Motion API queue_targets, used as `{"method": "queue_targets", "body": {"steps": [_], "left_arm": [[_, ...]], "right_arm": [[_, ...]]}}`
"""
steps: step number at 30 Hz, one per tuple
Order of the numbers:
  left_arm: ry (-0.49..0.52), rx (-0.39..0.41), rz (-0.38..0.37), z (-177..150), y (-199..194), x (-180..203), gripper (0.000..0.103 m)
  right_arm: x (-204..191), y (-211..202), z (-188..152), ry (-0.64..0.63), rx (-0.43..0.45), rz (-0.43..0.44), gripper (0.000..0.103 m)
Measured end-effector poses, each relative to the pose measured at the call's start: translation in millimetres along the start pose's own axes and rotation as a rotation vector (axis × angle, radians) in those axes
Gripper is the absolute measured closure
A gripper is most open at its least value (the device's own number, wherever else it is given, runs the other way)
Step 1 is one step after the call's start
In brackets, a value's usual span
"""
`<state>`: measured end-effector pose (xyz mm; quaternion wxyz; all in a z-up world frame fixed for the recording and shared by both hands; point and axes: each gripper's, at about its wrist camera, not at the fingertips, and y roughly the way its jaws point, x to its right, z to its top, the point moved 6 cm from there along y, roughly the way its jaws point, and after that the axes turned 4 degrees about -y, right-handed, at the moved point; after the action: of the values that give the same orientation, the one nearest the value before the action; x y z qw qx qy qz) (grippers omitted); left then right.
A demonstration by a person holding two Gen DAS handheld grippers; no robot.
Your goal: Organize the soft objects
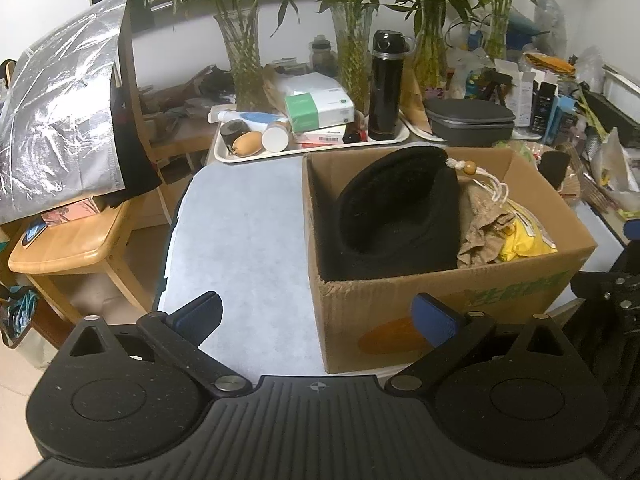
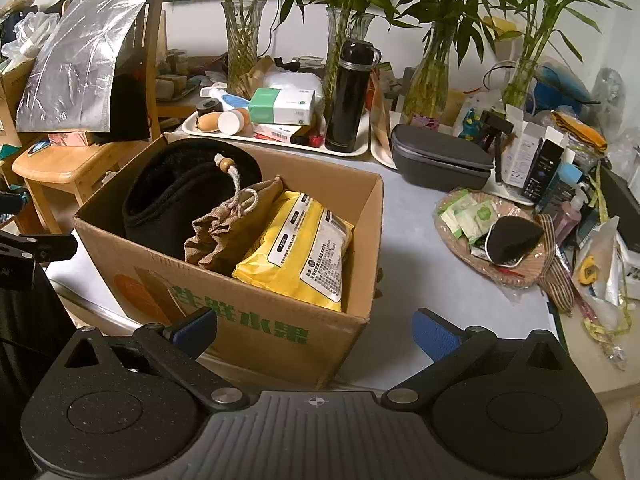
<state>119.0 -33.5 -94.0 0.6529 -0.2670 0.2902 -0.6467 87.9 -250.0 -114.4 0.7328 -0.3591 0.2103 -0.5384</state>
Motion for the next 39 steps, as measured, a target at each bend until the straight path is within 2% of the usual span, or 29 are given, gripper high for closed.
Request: {"method": "queue_targets", "body": {"steps": [39], "left_arm": [[0.005, -0.011, 0.008, 0.1, 0.9, 6.0, 0.0]], "right_arm": [[-0.4, 2.5, -3.7, 0.01, -0.016, 0.008, 0.0]]}}
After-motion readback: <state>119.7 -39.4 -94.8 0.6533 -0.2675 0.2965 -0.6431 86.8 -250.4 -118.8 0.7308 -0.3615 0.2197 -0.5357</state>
